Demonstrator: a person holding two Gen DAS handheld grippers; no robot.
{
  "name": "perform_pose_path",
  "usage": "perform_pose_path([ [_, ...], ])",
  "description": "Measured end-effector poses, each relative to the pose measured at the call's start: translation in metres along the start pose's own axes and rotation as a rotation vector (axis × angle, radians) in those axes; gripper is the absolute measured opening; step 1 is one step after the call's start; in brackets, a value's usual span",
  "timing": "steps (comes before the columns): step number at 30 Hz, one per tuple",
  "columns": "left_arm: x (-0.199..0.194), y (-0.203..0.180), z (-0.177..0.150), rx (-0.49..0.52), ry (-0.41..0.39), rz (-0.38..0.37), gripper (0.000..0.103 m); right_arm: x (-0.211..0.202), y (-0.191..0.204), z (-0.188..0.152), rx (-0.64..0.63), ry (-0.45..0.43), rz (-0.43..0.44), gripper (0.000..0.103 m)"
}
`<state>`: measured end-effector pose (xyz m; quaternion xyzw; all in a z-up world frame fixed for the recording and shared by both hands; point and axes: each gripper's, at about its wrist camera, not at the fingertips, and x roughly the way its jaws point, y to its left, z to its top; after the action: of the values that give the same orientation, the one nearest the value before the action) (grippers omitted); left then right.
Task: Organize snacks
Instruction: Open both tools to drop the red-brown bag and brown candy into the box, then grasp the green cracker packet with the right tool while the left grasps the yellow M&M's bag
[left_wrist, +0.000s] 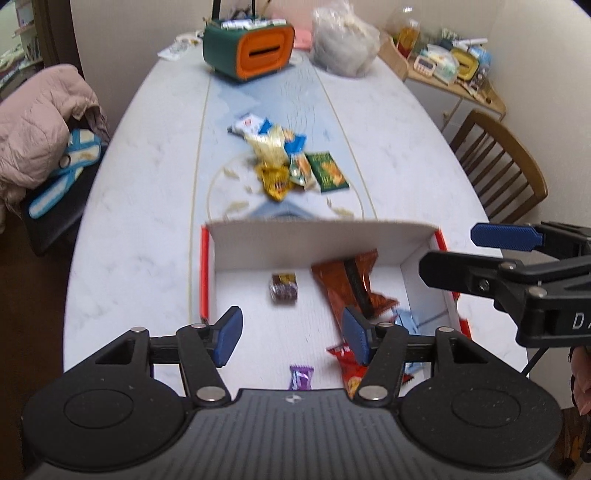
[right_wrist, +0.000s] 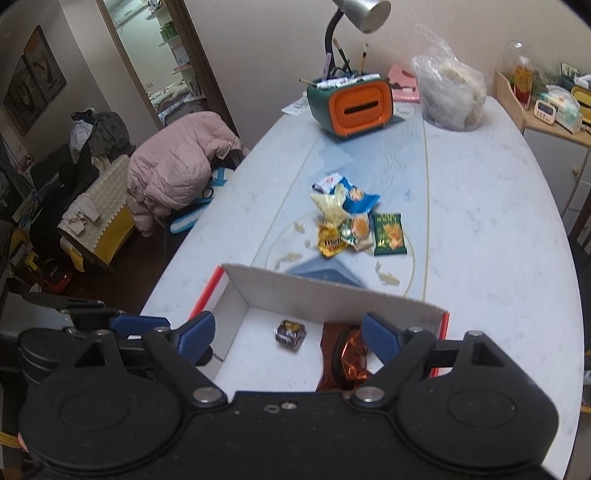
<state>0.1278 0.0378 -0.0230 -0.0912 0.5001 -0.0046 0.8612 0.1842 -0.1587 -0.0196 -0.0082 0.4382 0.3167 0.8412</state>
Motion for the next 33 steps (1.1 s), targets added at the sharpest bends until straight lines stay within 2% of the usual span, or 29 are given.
perform_pose_path([
  [3,-0.009,0.006,0.009,-0.008,-0.041,0.012,0.069,-0.002,-0.001,0.008,0.0,-0.021,-0.005,0.096],
  [10,-0.018,0.018,0.043,-0.016,-0.096,0.044,0.069,0.0,-0.006,0.032,-0.024,-0.041,-0.005,0.097],
  [20,-0.02,0.032,0.113,-0.029,-0.143,0.094,0.069,0.011,-0.023,0.091,-0.055,-0.061,-0.031,0.098],
  [28,0.011,0.031,0.162,-0.015,-0.117,0.112,0.069,0.042,-0.055,0.132,-0.055,-0.048,-0.072,0.098],
  [33,0.05,0.027,0.183,-0.011,-0.058,0.112,0.069,0.077,-0.079,0.144,-0.049,0.003,-0.099,0.098],
])
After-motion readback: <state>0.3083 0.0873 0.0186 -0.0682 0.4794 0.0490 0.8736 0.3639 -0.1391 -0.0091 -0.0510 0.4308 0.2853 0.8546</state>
